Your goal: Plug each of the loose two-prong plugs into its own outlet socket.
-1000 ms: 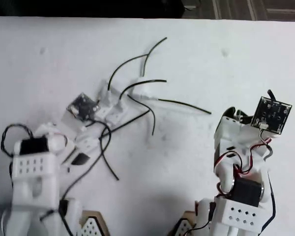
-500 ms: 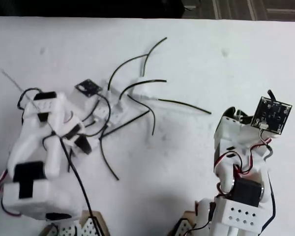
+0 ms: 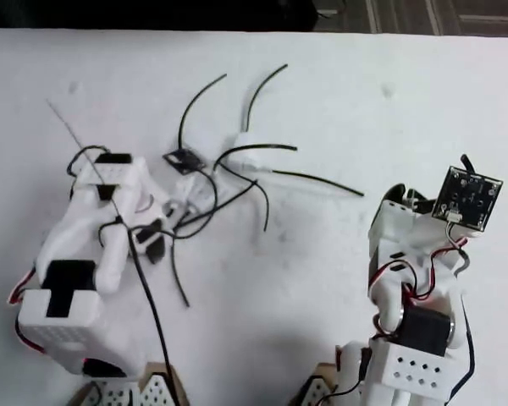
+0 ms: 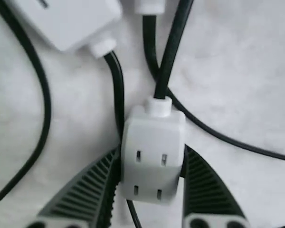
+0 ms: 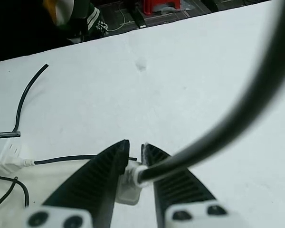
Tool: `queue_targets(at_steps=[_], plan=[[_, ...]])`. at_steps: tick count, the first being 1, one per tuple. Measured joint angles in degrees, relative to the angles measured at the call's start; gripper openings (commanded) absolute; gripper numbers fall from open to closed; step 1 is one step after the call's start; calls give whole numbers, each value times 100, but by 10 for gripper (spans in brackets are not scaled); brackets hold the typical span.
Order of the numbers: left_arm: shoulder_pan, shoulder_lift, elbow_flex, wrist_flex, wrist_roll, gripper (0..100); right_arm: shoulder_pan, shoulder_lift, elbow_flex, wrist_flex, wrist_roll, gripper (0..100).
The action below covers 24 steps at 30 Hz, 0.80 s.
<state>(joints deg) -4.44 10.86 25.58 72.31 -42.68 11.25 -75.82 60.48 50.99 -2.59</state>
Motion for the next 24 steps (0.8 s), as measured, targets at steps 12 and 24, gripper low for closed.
queue_targets(at_steps=[12,24], plan=[[2040,-2013,35,703,1670,31,0,0,0,0,0,18],[3341,-2092,1336,-545,2752,274,0,0,0,0,0,18]])
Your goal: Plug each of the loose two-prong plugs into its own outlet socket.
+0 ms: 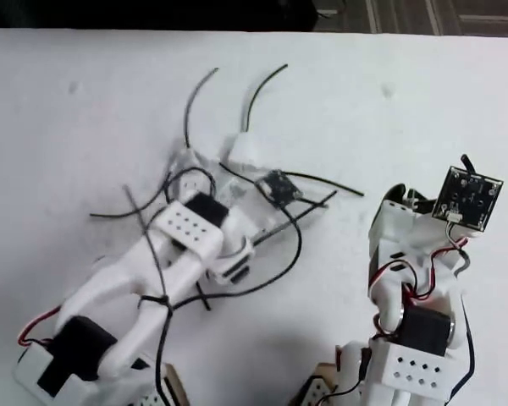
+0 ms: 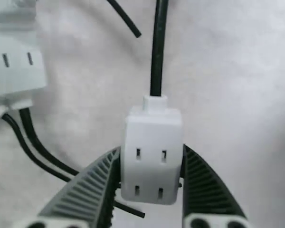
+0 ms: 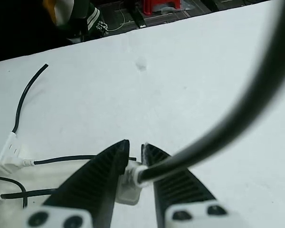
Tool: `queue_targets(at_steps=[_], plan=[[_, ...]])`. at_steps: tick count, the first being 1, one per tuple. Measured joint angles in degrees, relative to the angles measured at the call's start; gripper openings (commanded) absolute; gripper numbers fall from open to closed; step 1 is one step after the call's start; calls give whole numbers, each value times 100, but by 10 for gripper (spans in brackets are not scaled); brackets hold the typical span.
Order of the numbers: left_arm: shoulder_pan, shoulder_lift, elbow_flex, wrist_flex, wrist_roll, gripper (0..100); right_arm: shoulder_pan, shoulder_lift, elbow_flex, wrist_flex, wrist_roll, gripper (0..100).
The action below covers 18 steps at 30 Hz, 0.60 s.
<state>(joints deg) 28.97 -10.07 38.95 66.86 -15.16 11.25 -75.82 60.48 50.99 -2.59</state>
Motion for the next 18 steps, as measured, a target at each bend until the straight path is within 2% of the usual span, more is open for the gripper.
queue_targets(at_steps=[2,5,12,18], plan=[[70,0,114,-62,237,311,0,0,0,0,0,18],[97,-79,105,9,440,308,0,0,0,0,70,18],[97,-123,-747,1002,448,308,0,0,-9,0,202,17],[-202,-1020,-1046,1538,440,308,-677,0,-141,308,589,17]])
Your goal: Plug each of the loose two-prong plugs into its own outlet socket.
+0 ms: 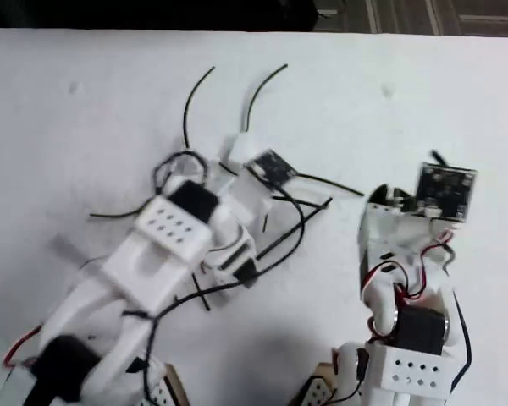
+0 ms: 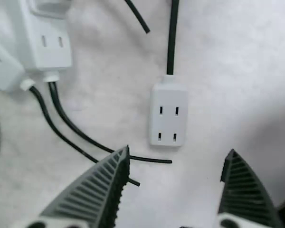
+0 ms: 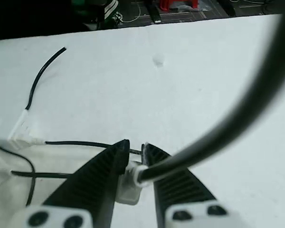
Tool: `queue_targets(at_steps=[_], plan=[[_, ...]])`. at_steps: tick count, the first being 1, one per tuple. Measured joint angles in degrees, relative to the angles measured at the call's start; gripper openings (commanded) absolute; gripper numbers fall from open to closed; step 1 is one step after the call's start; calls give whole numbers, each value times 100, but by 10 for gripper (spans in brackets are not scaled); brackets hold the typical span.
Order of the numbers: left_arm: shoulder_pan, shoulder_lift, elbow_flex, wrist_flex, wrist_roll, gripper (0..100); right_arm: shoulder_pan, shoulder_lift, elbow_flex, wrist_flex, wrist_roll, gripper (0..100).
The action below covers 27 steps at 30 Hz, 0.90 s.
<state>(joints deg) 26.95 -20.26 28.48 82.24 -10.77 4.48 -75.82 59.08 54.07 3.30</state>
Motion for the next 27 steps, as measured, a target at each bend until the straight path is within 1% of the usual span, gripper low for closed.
queue_targets(at_steps=[5,8,13,15,19,22,25,27], plan=[[-686,-1662,571,26,0,311,-976,0,-211,598,88,17],[-1407,-2655,1037,26,-105,309,-1723,0,-273,1020,88,17],[-2848,-3877,1864,26,-905,309,-3024,0,-281,1538,-88,17],[-3367,-4220,2259,-149,-1222,309,-3429,0,-281,1626,-237,17],[-4255,-4703,3226,-782,-1626,309,-4316,0,-237,1626,-492,17],[-4624,-4897,3947,-1231,-1855,309,-4897,9,149,1380,-527,16],[-4862,-4967,4492,-1565,-1996,309,-5055,0,527,905,-501,16],[-4941,-4976,4765,-1758,-2040,309,-5125,44,853,527,-308,16]])
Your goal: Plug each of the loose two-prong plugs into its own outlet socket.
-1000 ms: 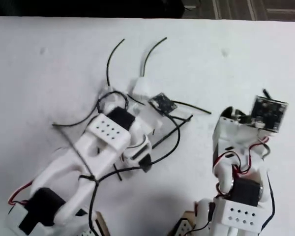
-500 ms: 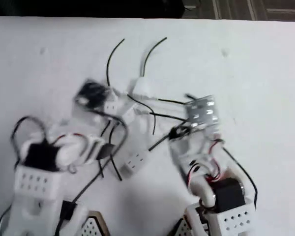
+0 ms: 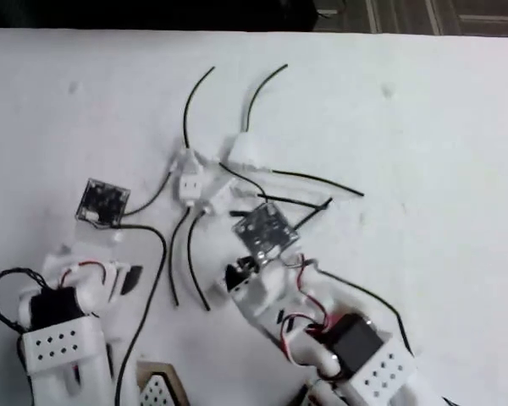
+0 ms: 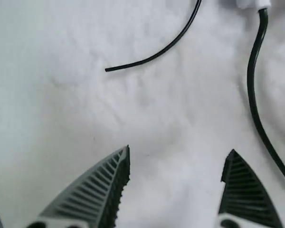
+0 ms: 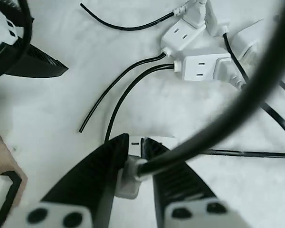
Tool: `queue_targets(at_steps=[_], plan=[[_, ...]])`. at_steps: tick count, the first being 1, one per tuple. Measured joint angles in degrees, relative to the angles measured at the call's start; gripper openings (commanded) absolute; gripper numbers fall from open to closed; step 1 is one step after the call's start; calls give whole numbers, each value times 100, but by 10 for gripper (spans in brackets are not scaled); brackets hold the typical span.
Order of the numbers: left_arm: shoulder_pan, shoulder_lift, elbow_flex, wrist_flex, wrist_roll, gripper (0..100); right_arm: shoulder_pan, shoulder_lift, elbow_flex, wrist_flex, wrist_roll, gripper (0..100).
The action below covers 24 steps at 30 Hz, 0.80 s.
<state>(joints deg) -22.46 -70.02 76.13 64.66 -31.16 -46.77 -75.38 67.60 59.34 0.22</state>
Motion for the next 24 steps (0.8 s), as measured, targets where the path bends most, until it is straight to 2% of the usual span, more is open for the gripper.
queue_targets(at_steps=[9,24], plan=[[-35,0,308,-193,-18,309,-79,844,1046,-1644,185,16],[-114,-9,422,-343,-18,309,-105,1855,1345,-3270,185,16]])
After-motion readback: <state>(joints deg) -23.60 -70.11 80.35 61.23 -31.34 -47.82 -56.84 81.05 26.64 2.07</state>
